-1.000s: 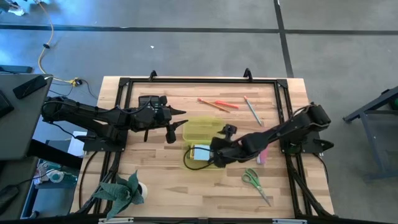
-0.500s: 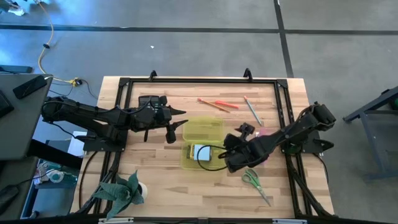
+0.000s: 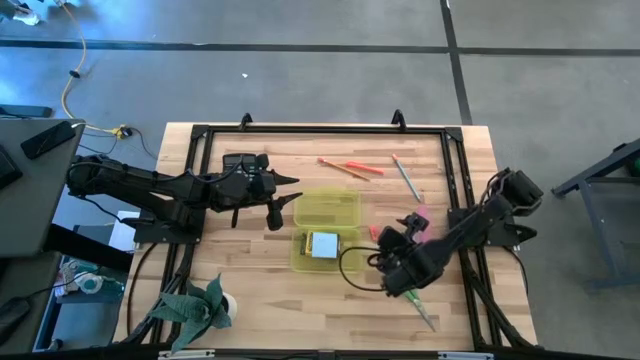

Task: Pack school essentials
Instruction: Put the orange eraser into the yellow supply box

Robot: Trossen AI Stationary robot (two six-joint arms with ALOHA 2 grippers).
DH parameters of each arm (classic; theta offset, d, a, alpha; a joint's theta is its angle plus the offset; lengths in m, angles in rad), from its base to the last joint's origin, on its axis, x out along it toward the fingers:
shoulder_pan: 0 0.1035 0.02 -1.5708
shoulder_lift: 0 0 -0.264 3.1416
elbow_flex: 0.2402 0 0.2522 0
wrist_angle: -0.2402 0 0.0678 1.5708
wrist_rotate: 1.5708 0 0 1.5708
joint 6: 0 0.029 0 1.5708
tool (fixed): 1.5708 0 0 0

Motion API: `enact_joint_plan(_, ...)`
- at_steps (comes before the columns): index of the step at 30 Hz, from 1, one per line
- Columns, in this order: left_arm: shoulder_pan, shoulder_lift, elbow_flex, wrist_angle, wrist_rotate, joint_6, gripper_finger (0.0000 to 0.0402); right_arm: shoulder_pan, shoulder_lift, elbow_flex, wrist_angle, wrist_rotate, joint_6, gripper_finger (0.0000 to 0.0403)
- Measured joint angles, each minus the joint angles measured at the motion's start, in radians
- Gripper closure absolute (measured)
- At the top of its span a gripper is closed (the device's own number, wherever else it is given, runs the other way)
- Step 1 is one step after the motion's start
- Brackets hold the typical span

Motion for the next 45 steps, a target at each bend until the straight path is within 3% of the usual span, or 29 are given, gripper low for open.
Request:
enact_joint_plan(7, 0.0, 0.0, 0.0, 0.003, 0.0, 0.0, 0.0245, 0.034, 0.0, -0.083, 0.037, -0.016, 0.189, 0.0004)
enact_joint_plan(14, 0.0, 0.0, 0.0, 0.002, 0.0, -0.031, 0.0245, -0.028, 0.0, -0.113, 0.113, -0.038, 0.251, 0.0005)
enact_joint_plan(19, -0.003, 0.0, 0.0, -0.011, 0.0, -0.062, 0.0245, -0.118, 0.0, -0.113, 0.166, -0.097, 0.235, 0.0023)
enact_joint_plan(27, -0.028, 0.0, 0.0, -0.111, 0.002, -0.107, 0.0245, -0.247, 0.0, -0.113, 0.262, -0.241, 0.078, 0.0078)
enact_joint_plan(37, -0.07, 0.0, 0.0, -0.113, 0.002, -0.106, 0.0245, -0.347, 0.0, -0.113, 0.361, -0.411, -0.007, 0.0082)
enact_joint_plan(45, -0.086, 0.0, 0.0, -0.106, 0.001, -0.106, 0.0245, -0.353, 0.016, -0.113, 0.367, -0.42, 0.03, 0.0082)
